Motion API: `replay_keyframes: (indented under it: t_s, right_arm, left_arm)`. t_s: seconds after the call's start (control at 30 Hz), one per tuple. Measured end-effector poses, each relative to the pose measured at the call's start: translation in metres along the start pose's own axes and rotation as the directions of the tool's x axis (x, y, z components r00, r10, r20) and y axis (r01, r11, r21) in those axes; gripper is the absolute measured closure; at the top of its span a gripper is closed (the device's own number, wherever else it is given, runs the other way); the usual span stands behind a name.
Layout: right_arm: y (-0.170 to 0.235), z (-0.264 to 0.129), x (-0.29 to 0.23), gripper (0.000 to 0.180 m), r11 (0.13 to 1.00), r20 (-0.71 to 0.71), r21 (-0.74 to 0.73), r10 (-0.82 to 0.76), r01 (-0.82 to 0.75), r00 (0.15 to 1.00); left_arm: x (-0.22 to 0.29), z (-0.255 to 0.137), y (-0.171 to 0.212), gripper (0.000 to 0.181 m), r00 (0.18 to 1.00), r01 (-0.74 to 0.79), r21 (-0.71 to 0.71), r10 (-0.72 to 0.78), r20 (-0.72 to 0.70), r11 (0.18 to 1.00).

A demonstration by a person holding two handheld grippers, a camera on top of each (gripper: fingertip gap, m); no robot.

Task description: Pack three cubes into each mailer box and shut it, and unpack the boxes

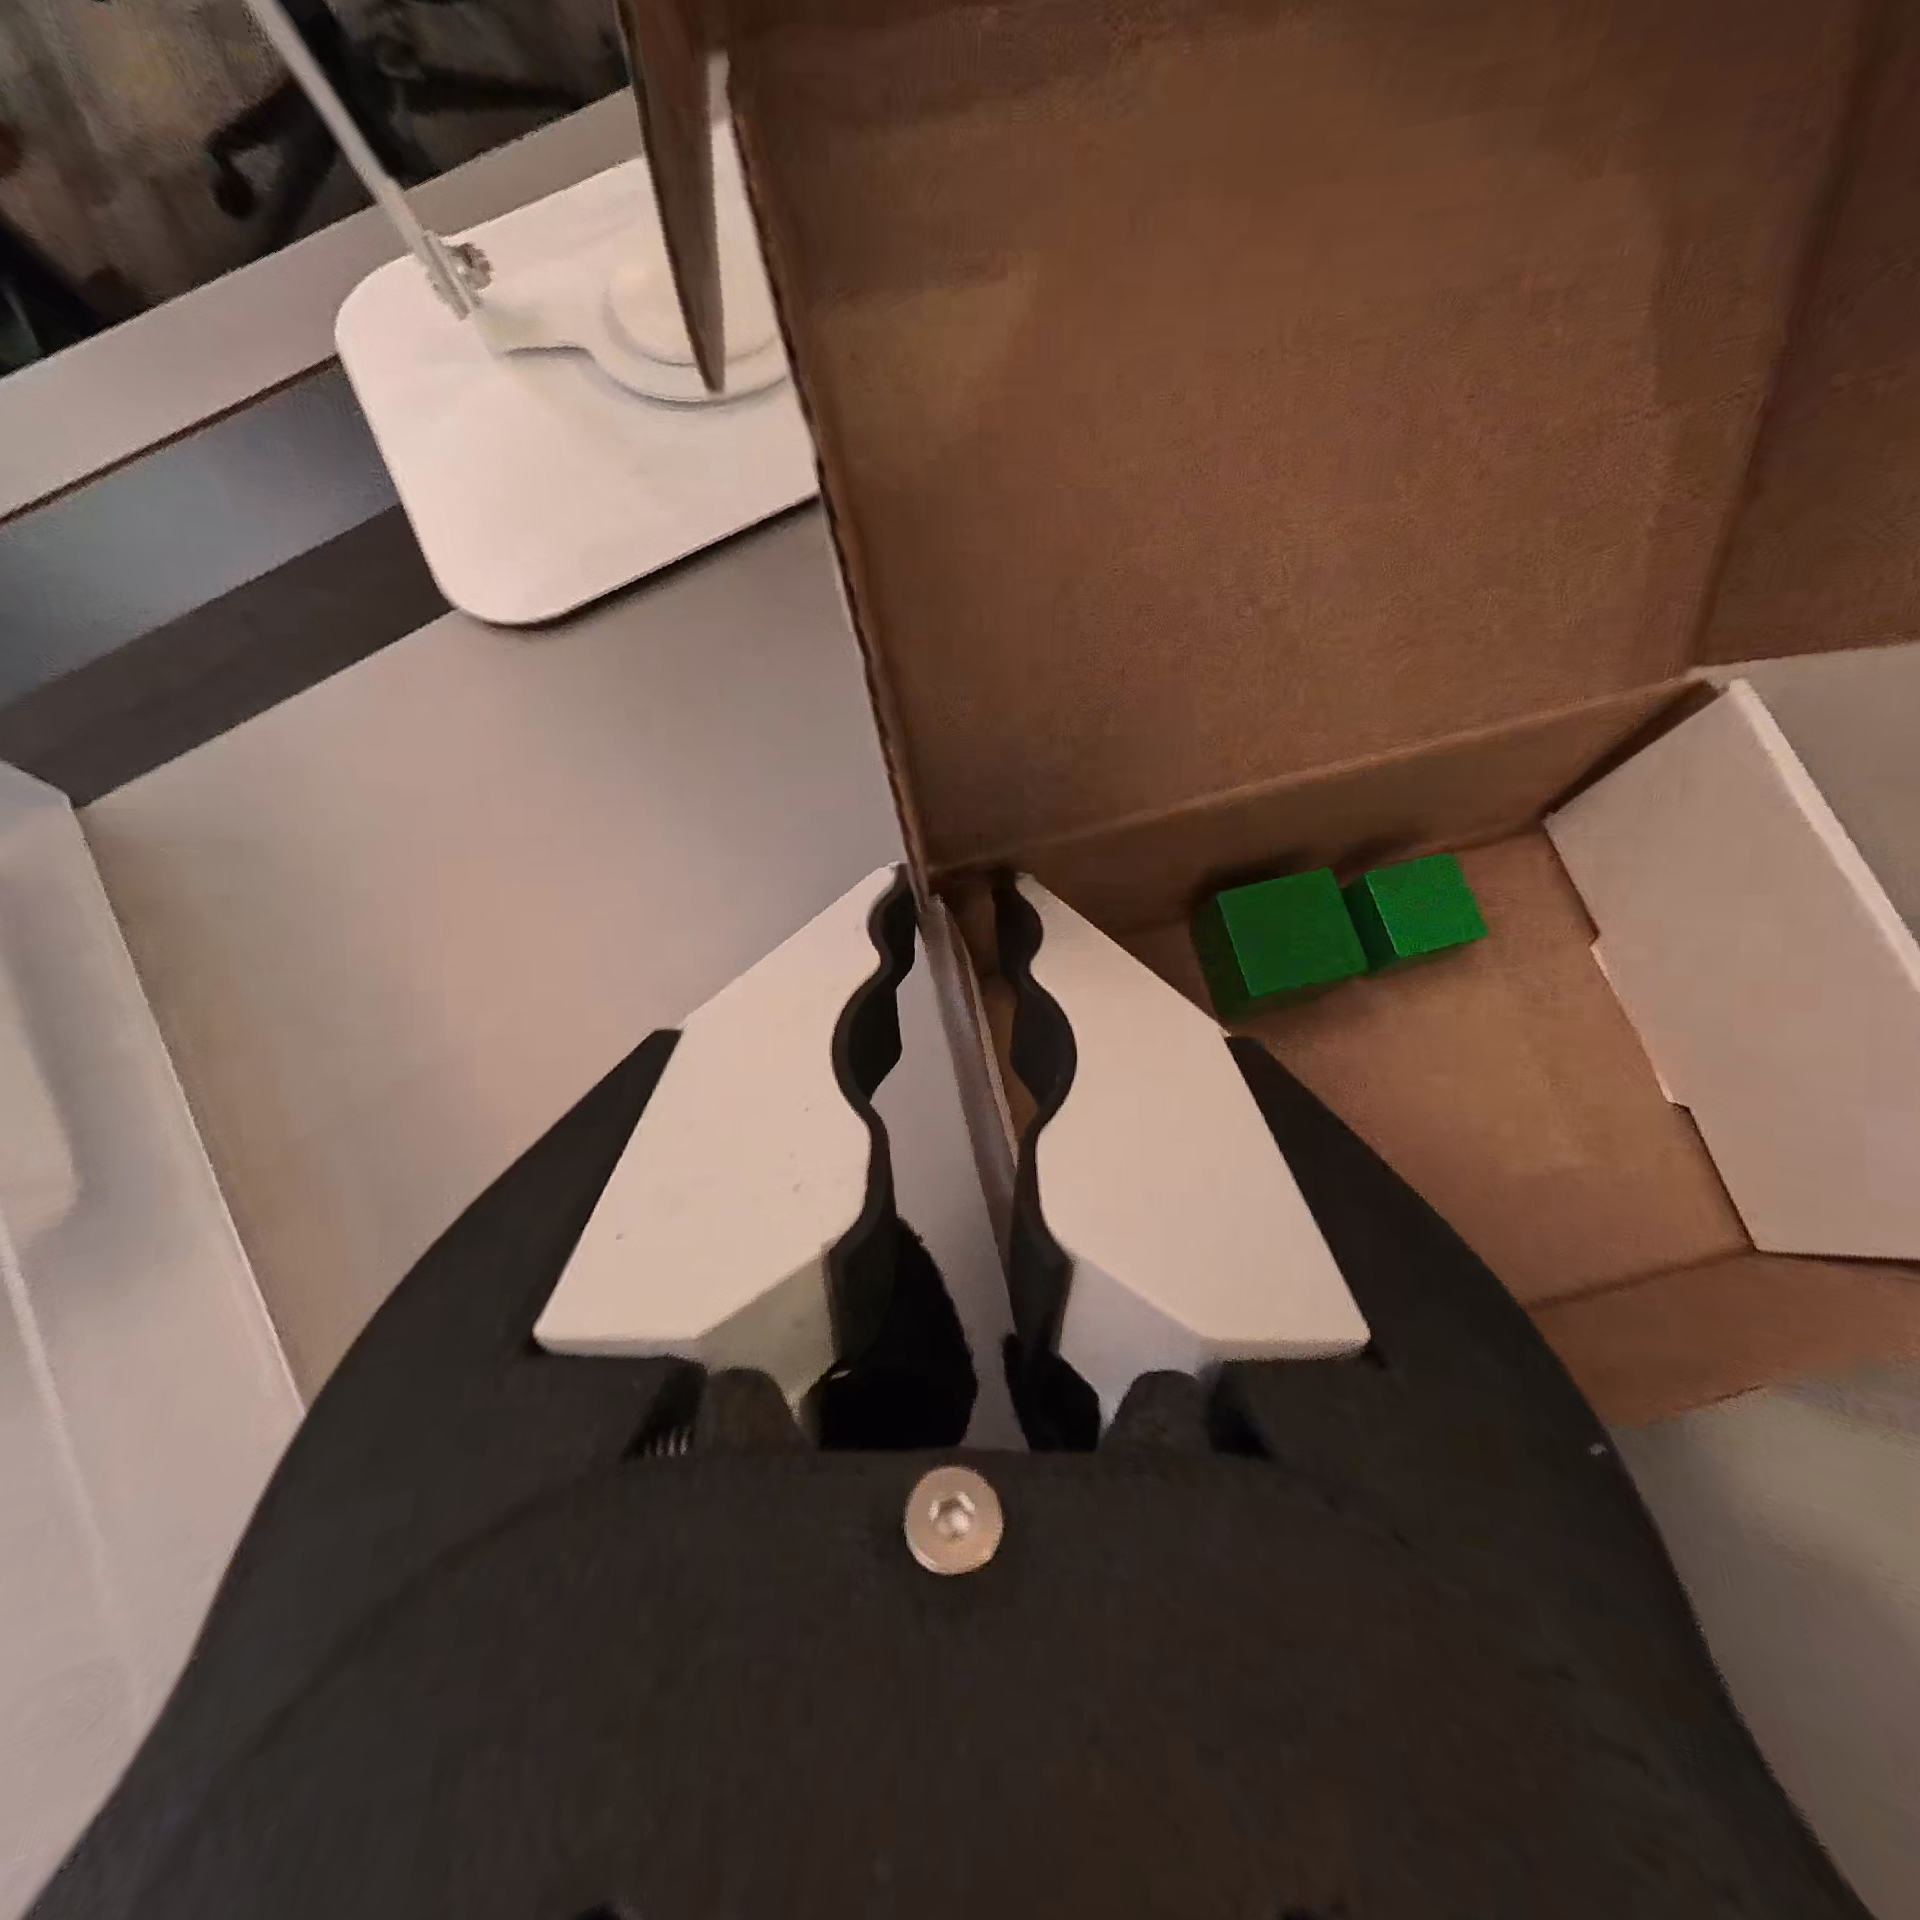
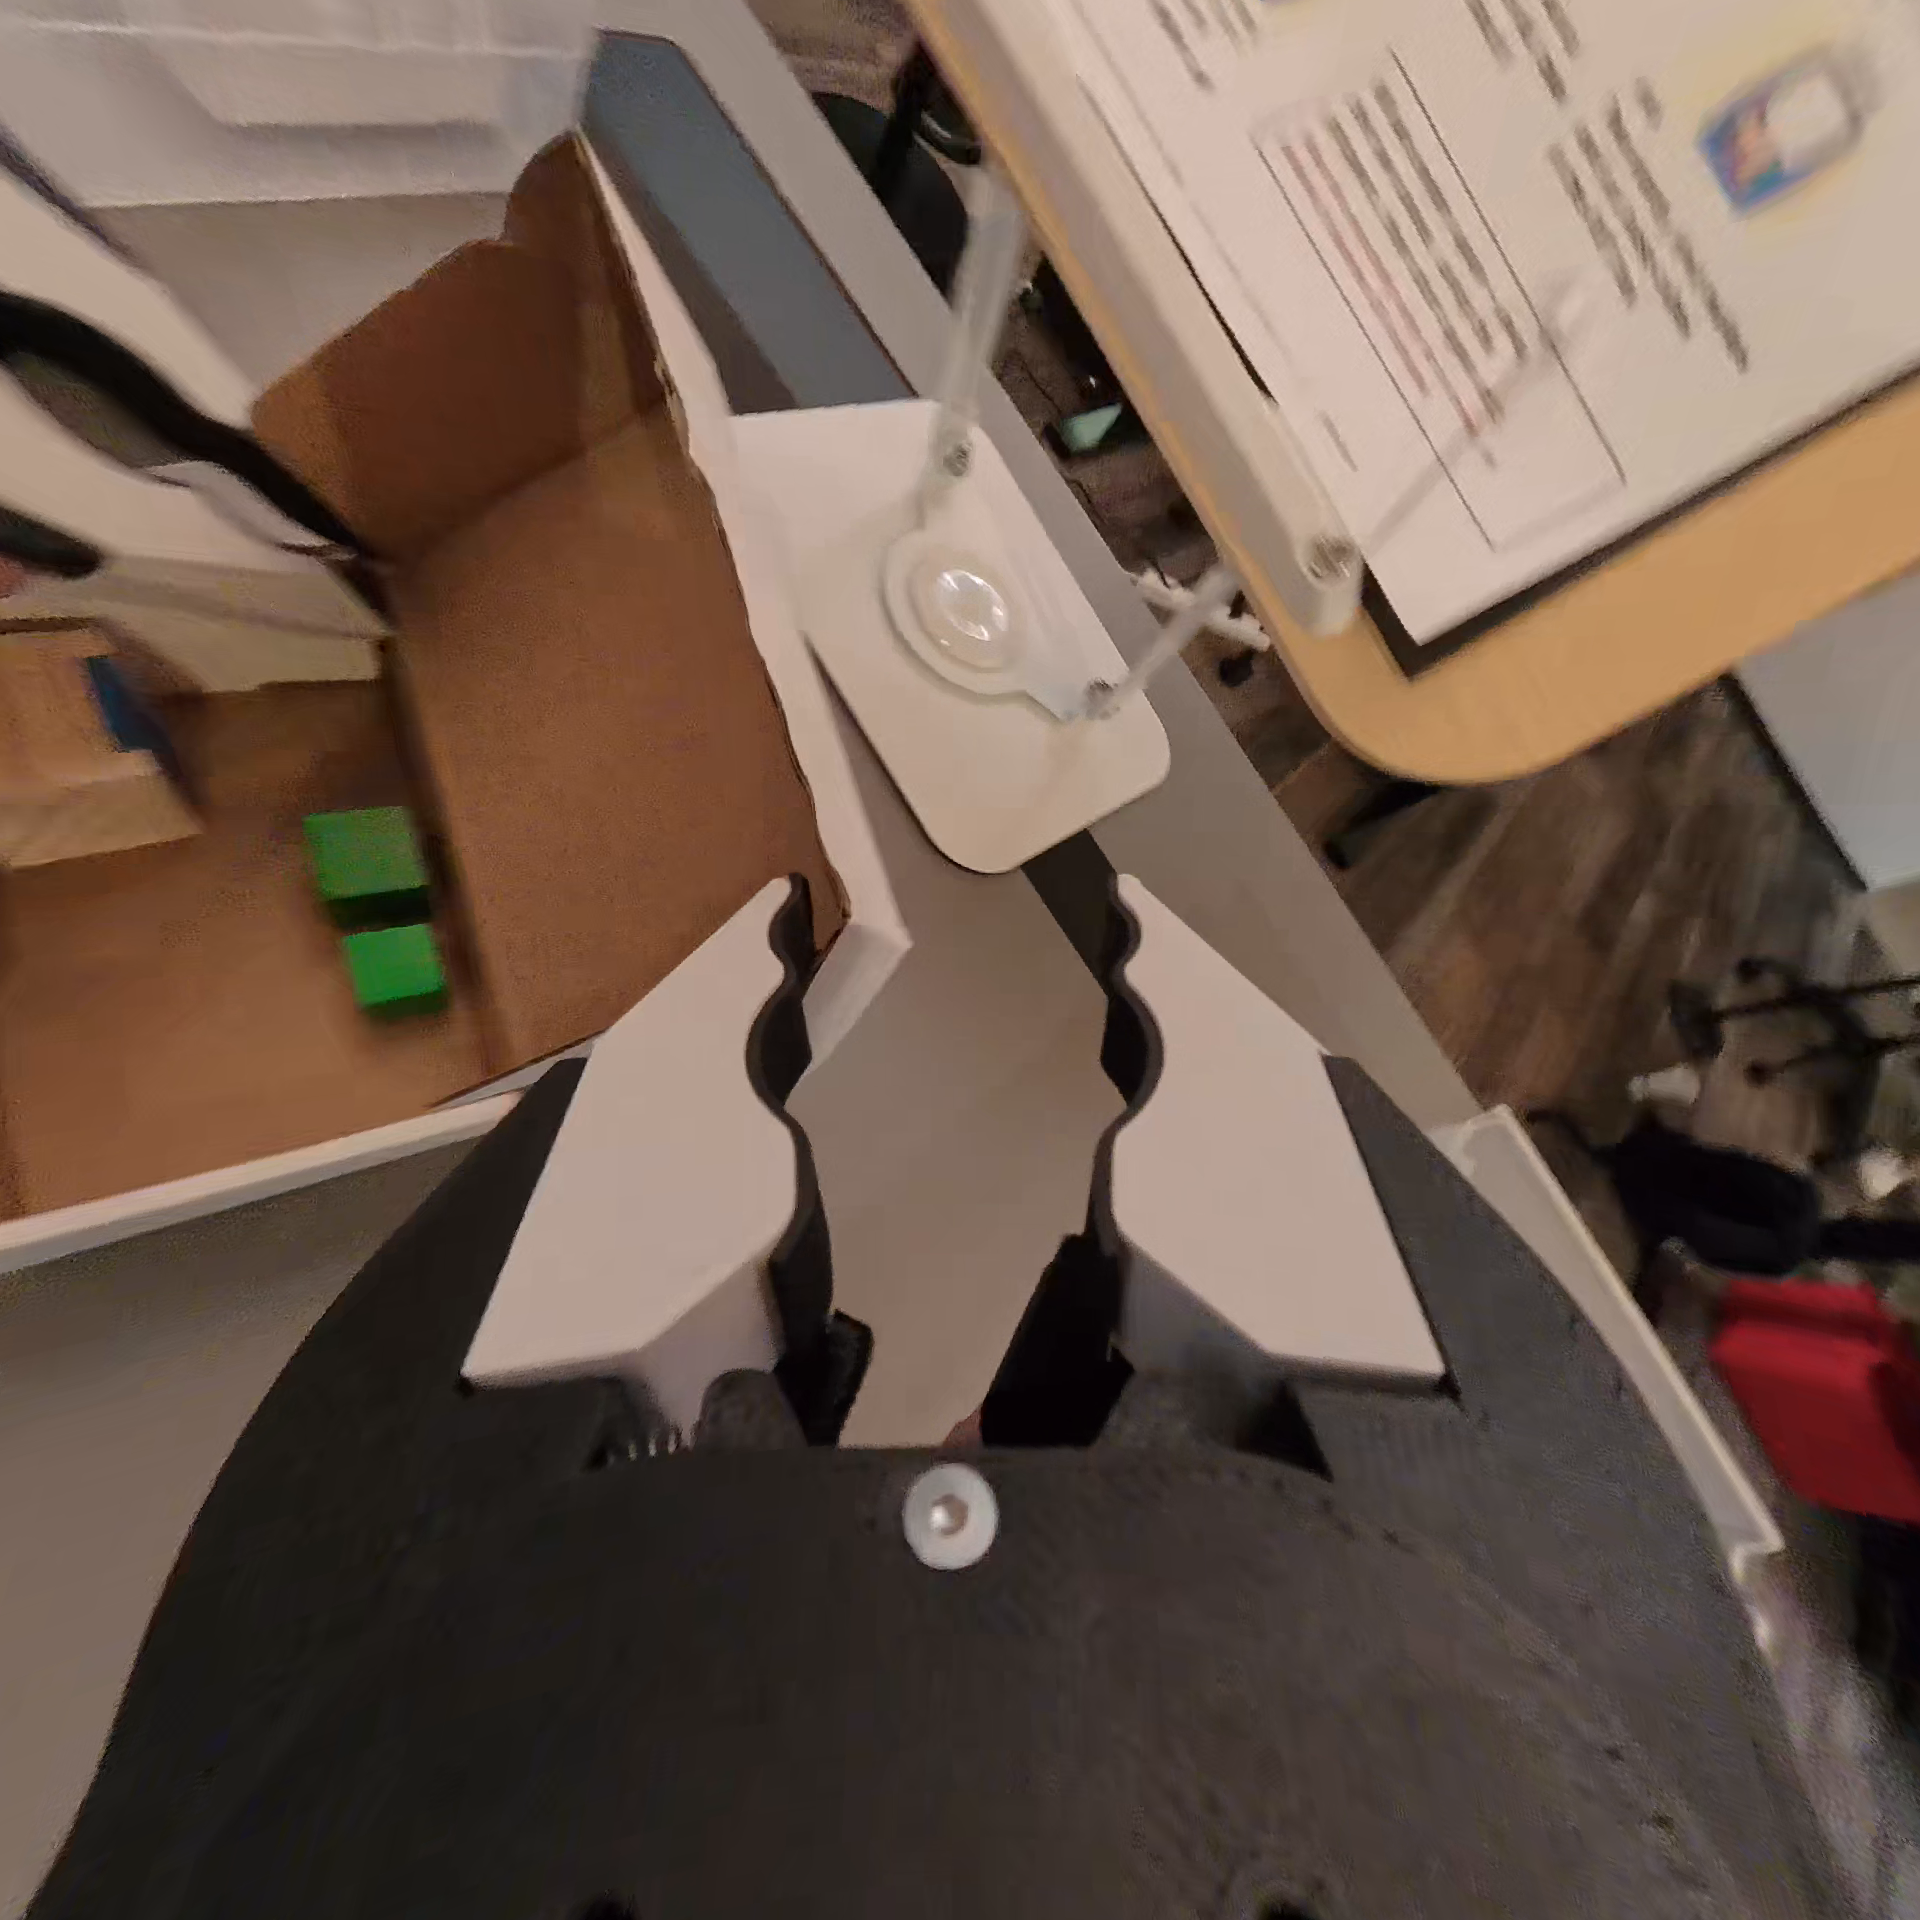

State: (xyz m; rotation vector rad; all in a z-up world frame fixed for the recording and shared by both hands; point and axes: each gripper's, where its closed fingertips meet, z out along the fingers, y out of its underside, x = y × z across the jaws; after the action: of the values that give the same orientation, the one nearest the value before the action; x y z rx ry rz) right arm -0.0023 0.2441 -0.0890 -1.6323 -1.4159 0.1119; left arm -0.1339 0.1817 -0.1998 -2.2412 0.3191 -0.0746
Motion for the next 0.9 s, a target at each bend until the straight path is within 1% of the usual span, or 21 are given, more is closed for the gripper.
replay_keyframes:
  t_s: [0.07,0.13,0.2,0.3,0.33,0.37,0.43,0.47,0.57,0.63,0.7,0.73,0.8,0.87,0.9]
  right_arm:
    - [-0.012,-0.011,-0.026,0.128,0.997,0.017,0.014,-0.074,0.074,0.997]
    - [-0.026,-0.022,-0.044,0.129,0.992,-0.002,0.059,-0.112,0.112,0.994]
    - [-0.033,-0.033,-0.047,0.134,0.988,-0.061,0.077,-0.13,0.134,0.99]
    - [-0.03,-0.048,-0.037,0.135,0.99,-0.129,0.047,-0.123,0.13,0.984]
    - [-0.032,-0.053,-0.044,0.138,0.991,-0.078,0.072,-0.109,0.114,0.991]
    - [-0.034,-0.058,-0.059,0.141,0.992,0.018,0.102,-0.077,0.075,0.997]
    - [-0.034,-0.062,-0.098,0.142,0.993,0.235,0.117,-0.043,0.015,0.971]
    - [-0.03,-0.059,-0.112,0.139,0.994,0.287,0.105,-0.042,0.012,0.957]
    - [0.003,-0.03,-0.124,0.139,0.999,0.262,-0.003,-0.039,0.041,0.964]
    - [0.027,-0.009,-0.121,0.141,0.997,0.188,-0.06,-0.045,0.057,0.981]
    - [0.046,0.004,-0.128,0.139,0.995,0.198,-0.082,-0.042,0.059,0.979]
    - [0.05,0.006,-0.133,0.14,0.996,0.218,-0.074,-0.041,0.058,0.975]
    - [0.056,0.01,-0.136,0.142,0.993,0.23,-0.046,-0.091,0.104,0.969]
    - [0.055,0.013,-0.136,0.148,0.991,0.244,0.005,-0.131,0.134,0.961]
    - [0.055,0.013,-0.136,0.149,0.99,0.263,0.028,-0.144,0.142,0.954]
  left_arm:
    - [-0.002,-0.003,0.003,0.168,0.998,0.062,0.035,-0.063,0.027,0.997]
    - [-0.001,-0.005,0.005,0.169,0.991,0.133,0.06,-0.134,0.011,0.989]
    - [-0.001,-0.008,0.008,0.169,0.988,0.15,0.063,-0.151,0.012,0.987]
    - [-0.003,-0.011,0.01,0.169,0.985,0.168,0.073,-0.17,0.029,0.983]
    - [-0.002,-0.012,0.01,0.17,0.981,0.189,0.083,-0.192,0.025,0.978]
    - [-0.001,-0.013,0.01,0.17,0.977,0.211,0.095,-0.213,0.018,0.973]
    - [0.001,-0.015,0.012,0.17,0.967,0.254,0.116,-0.256,0.01,0.96]
    - [0.003,-0.017,0.013,0.17,0.963,0.269,0.124,-0.271,0.001,0.955]
    - [0.01,-0.021,0.014,0.169,0.947,0.322,0.139,-0.316,-0.064,0.937]
    - [0.011,-0.023,0.014,0.168,0.951,0.308,0.144,-0.3,-0.08,0.94]
    - [0.015,-0.026,0.012,0.16,0.958,0.277,0.144,-0.262,-0.115,0.95]
    - [0.017,-0.028,0.012,0.157,0.965,0.246,0.138,-0.229,-0.126,0.959]
    - [0.022,-0.027,0.016,0.148,0.979,0.158,0.102,-0.142,-0.144,0.982]
    - [0.033,-0.028,0.018,0.13,0.968,0.128,0.069,-0.11,-0.224,0.989]
    - [0.035,-0.028,0.02,0.124,0.967,0.094,0.042,-0.081,-0.243,0.995]
